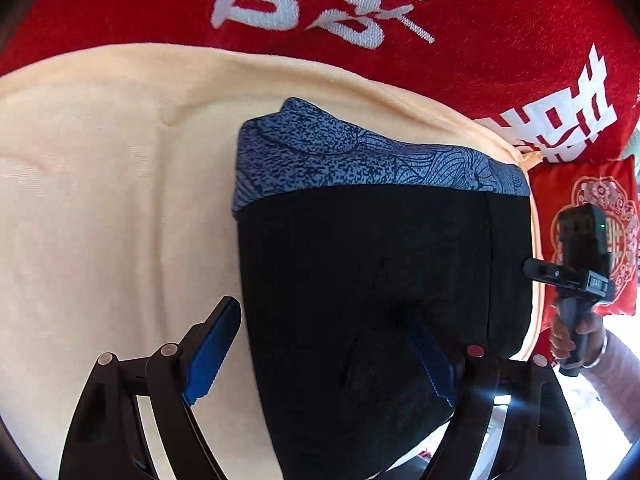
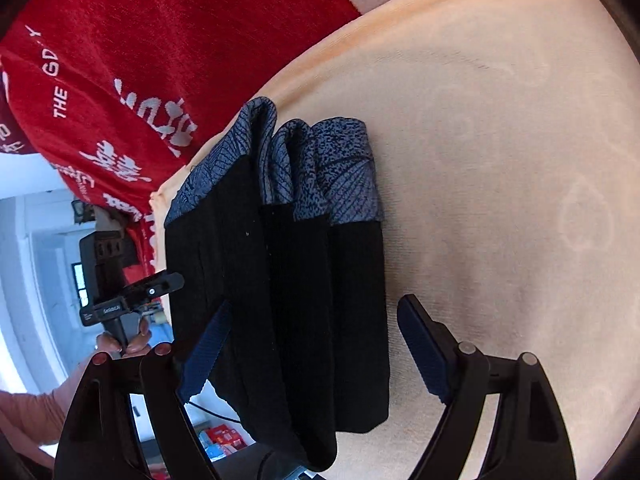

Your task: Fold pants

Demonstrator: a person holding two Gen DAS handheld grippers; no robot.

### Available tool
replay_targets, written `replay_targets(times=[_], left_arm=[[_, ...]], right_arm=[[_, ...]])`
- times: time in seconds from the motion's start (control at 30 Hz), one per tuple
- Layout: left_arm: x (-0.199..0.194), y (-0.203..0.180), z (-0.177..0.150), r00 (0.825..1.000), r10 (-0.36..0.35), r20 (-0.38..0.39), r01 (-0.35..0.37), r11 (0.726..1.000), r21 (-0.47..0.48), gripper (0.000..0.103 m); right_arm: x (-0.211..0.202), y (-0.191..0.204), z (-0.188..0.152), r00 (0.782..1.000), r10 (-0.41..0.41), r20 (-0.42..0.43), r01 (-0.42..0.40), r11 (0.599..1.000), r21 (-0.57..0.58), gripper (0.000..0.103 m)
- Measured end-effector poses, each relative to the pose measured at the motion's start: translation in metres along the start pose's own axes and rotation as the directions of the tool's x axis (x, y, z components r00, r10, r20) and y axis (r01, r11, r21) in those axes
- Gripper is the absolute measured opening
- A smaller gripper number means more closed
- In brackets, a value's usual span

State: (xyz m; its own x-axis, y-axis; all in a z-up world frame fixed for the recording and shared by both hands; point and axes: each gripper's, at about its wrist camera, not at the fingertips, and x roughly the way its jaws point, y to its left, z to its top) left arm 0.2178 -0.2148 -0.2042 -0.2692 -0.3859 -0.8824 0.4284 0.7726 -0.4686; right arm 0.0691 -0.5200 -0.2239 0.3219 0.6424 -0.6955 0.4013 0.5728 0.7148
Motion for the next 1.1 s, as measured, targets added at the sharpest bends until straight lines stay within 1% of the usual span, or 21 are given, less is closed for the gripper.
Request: replay_targets(times=[0.03, 0.07, 0.1, 0.13, 0.17, 0.23, 0.3, 0.4, 0.47, 0.5, 0.53, 0.57, 0.6, 0.63, 0.73, 0.8, 0.9, 1.03, 1.1], left_arm=[[0.004, 0.000, 0.002, 1.000, -0.018, 0.000, 0.018, 1.000, -0.002, 0.086], [0.008, -0.001, 0.004, 0.999, -0.033, 0.000, 0.033, 0.999, -0.001, 0.091], [0.013, -0.003, 0.006, 1.000, -0.026, 0.000, 0.026, 1.000, 0.003, 0.099], [0.018, -0.005, 0.008, 1.000, -0.017, 0.003, 0.017, 1.000, 0.013, 0.100], [0.023, -0.006, 0.010, 1.000, -0.030, 0.000, 0.030, 0.999, 0.020, 0.101], [0.031, -0.005, 0.013, 0.999, -0.054, -0.005, 0.054, 0.999, 0.000, 0.103], [0.034, -0.003, 0.013, 0.997, -0.071, -0.007, 0.071, 0.997, -0.023, 0.103], [0.034, -0.007, 0.012, 0.998, -0.060, 0.010, 0.060, 0.998, -0.033, 0.103], [0.031, -0.008, 0.010, 0.999, -0.044, 0.021, 0.045, 0.998, -0.049, 0.102], [0.029, -0.010, 0.008, 0.999, -0.037, 0.031, 0.038, 0.998, -0.051, 0.097], [0.025, -0.014, 0.006, 0.998, -0.043, 0.044, 0.045, 0.998, -0.046, 0.089], [0.023, -0.017, 0.005, 0.998, -0.034, 0.054, 0.037, 0.998, -0.041, 0.087], [0.019, -0.020, 0.004, 0.997, -0.031, 0.065, 0.033, 0.999, -0.034, 0.081], [0.015, -0.025, 0.002, 0.997, -0.018, 0.078, 0.020, 0.999, -0.026, 0.077], [0.002, -0.028, -0.004, 0.995, -0.001, 0.102, 0.003, 1.000, -0.021, 0.069], [-0.007, -0.033, -0.008, 0.993, 0.005, 0.116, -0.003, 1.000, -0.017, 0.066], [-0.019, -0.042, -0.016, 0.992, 0.012, 0.127, -0.011, 1.000, -0.006, 0.066], [-0.036, -0.046, -0.034, 0.993, 0.008, 0.121, -0.008, 1.000, 0.002, 0.066], [-0.044, -0.046, -0.045, 0.994, -0.001, 0.111, 0.001, 1.000, 0.001, 0.066]], right_arm=[[0.003, -0.001, 0.001, 1.000, 0.015, -0.001, -0.015, 1.000, -0.010, 0.088], [0.006, 0.000, 0.003, 0.999, 0.049, 0.005, -0.049, 0.998, -0.035, 0.090], [0.008, 0.000, 0.005, 0.997, 0.077, 0.003, -0.076, 0.996, -0.046, 0.098], [0.010, 0.002, 0.006, 0.995, 0.102, -0.003, -0.102, 0.993, -0.053, 0.103], [0.011, 0.002, 0.007, 0.995, 0.100, -0.006, -0.100, 0.993, -0.057, 0.103], [0.012, 0.003, 0.007, 0.995, 0.100, -0.020, -0.101, 0.993, -0.065, 0.103], [0.013, 0.002, 0.009, 0.994, 0.108, -0.022, -0.109, 0.993, -0.039, 0.103], [0.014, 0.001, 0.012, 0.993, 0.113, -0.032, -0.113, 0.994, 0.009, 0.103], [0.013, 0.000, 0.014, 0.995, 0.092, -0.032, -0.091, 0.995, 0.050, 0.102], [0.012, 0.002, 0.014, 0.997, 0.075, -0.030, -0.073, 0.996, 0.060, 0.096], [0.011, 0.002, 0.012, 0.998, 0.048, -0.029, -0.046, 0.997, 0.065, 0.081], [0.010, 0.002, 0.011, 0.999, 0.022, -0.030, -0.020, 0.997, 0.073, 0.077], [0.008, 0.004, 0.008, 0.999, 0.027, -0.023, -0.026, 0.997, 0.070, 0.071], [0.006, 0.006, 0.008, 0.999, 0.027, -0.020, -0.026, 0.998, 0.065, 0.065], [-0.002, 0.016, 0.002, 0.999, 0.033, -0.001, -0.033, 0.998, 0.051, 0.054], [-0.009, 0.021, 0.000, 0.998, 0.062, 0.005, -0.062, 0.996, 0.057, 0.051], [-0.015, 0.031, -0.009, 0.997, 0.081, 0.005, -0.081, 0.995, 0.056, 0.051], [-0.018, 0.042, -0.032, 0.995, 0.103, 0.014, -0.104, 0.991, 0.082, 0.051], [-0.021, 0.047, -0.051, 0.994, 0.108, 0.017, -0.109, 0.990, 0.093, 0.051]])
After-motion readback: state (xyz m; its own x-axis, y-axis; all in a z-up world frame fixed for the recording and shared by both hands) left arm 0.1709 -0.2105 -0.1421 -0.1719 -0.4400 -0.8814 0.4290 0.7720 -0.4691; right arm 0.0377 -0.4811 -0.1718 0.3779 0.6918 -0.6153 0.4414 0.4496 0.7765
